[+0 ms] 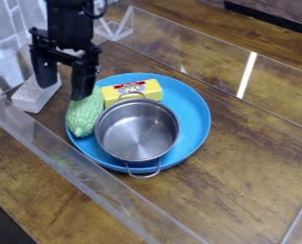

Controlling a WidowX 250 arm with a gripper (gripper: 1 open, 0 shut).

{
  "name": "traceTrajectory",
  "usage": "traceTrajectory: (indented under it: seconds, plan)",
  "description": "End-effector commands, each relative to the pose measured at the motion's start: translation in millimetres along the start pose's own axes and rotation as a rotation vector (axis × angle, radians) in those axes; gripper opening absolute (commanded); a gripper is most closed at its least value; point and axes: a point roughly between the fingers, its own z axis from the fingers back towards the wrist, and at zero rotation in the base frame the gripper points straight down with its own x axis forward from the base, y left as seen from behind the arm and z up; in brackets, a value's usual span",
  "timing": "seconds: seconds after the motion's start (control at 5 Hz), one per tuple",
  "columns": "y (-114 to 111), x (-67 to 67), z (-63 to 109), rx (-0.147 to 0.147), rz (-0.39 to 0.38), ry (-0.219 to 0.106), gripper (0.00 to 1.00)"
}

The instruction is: Put the white object in the blue tray

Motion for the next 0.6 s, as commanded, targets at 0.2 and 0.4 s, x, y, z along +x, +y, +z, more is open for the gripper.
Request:
traceTrajectory:
  seconds: [0.2, 0.4]
  plan:
    - [21, 9.0, 3.0, -0.004, 0.006, -0.069, 1.0]
    - [30, 10.8, -1.8, -0.001, -0.004, -0.072, 1.0]
